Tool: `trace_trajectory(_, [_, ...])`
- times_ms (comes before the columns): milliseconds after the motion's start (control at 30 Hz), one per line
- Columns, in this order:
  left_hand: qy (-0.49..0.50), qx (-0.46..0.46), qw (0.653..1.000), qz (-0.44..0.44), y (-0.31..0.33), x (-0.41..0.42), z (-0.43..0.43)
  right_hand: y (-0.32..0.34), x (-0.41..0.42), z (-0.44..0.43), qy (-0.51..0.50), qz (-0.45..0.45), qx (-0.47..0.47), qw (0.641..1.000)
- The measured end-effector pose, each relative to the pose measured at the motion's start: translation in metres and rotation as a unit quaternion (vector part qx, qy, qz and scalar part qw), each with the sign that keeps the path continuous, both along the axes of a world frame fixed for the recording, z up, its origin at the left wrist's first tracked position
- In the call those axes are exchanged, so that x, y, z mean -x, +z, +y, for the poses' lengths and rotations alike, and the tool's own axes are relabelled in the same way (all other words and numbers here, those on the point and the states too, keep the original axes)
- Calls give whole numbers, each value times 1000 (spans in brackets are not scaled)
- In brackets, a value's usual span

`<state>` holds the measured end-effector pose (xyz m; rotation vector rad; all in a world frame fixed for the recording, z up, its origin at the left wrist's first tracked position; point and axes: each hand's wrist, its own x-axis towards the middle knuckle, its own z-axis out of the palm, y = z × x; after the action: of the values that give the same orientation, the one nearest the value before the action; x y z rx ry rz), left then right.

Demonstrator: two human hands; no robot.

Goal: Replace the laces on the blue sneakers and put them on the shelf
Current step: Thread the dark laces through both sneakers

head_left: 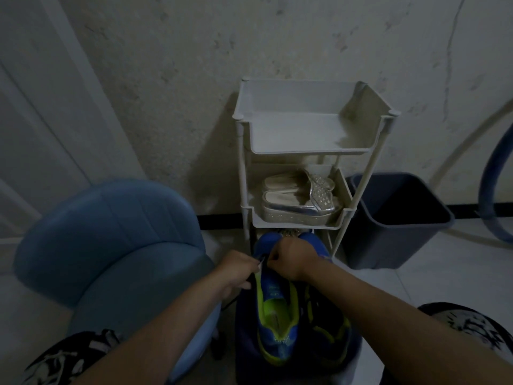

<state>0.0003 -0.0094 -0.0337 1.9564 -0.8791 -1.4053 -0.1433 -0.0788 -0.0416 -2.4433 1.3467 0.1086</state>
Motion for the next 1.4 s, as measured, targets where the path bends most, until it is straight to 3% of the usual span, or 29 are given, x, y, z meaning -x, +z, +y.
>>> trace_trajectory(200, [2,0,1000,5,-2,-2,-1,-1,-6,7,18,21,50,998])
trace_trajectory(367, [0,1,1000,7,-1,-1,0,-3,-4,7,-26,-18,19,999])
trace_trajectory(667, [3,15,1000,2,-3,1,-1,-7,-6,9,12,-10,7,1000])
trace_trajectory(1000, [-76,53,991,-98,-13,-4,-5,-1,-5,2,18,-6,-3,1000])
trace_trajectory(1133, [-157,48,961,-225,-4,-16,-10,4,-3,1,25,-2,-13,1000])
trace_trajectory(1200, [-124,74,950,-277,6,-28,-15,10,-1,0,28,-8,-15,999])
trace_trajectory(1333, [39,149,980,-123,28,-43,-20,19,-3,-5,0,-91,-30,995])
trace_trajectory(1400, [71,169,982,-52,36,-42,-19,20,-7,-9,8,-88,-46,995])
